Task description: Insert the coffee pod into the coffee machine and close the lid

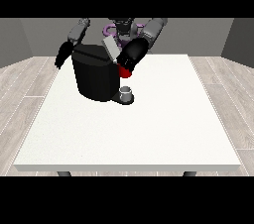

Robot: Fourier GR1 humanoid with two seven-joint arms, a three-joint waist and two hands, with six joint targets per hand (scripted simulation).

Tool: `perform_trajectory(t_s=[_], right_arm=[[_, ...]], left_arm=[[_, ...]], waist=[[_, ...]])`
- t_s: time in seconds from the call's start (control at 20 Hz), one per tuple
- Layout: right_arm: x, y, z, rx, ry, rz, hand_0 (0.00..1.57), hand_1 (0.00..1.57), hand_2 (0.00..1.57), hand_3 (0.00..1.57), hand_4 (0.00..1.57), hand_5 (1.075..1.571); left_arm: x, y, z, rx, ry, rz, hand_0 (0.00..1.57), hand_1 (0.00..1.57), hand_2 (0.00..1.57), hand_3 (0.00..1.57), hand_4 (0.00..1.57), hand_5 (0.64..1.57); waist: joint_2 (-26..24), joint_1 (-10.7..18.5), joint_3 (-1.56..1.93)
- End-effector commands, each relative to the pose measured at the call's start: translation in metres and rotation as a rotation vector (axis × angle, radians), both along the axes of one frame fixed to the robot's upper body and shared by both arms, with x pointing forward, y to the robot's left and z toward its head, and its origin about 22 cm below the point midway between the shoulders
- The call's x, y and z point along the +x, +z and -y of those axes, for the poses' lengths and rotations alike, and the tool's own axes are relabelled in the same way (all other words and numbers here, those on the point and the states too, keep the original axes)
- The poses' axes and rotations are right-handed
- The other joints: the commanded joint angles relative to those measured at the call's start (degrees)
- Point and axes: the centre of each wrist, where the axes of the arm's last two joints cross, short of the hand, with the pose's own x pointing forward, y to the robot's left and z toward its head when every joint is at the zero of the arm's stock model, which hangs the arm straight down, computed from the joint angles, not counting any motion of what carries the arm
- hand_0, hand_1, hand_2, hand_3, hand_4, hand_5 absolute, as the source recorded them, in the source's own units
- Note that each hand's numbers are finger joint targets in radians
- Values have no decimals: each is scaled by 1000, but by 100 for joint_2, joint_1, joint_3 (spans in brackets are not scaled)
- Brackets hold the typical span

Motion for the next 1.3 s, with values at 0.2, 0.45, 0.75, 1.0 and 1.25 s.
perform_trajectory(t_s=[0.2, 0.45, 0.75, 1.0, 1.25], right_arm=[[3, 12, 3, -20, 25, 22, 0, 0, 0, 0, 41, 1571], [-3, 0, -20, -23, -23, 33, 0, 0, 0, 0, 109, 1571], [-1, -5, 12, -56, 2, -18, 0, 0, 0, 0, 215, 1571], [9, 18, 0, -36, -15, 60, 0, 0, 0, 0, 112, 1571], [-4, -1, -11, -70, 2, 5, 0, 0, 0, 0, 147, 1571]], left_arm=[[-2, 21, -6, -43, 8, 81, 1233, 1233, 1201, 947, 0, 1571], [-2, 19, -13, -13, -17, 113, 1232, 1232, 1211, 967, 0, 1571], [-1, 11, -2, 48, -27, 127, 1044, 1044, 1049, 744, 0, 1571], [-5, 27, -15, 89, -8, 212, 510, 510, 776, 600, 0, 1571], [-1, 10, -14, 95, 30, 153, 0, 0, 587, 459, 0, 1571]], waist=[[101, -208, -9], [309, -43, -11], [98, -57, -8], [492, -39, -10], [88, -114, -11]])
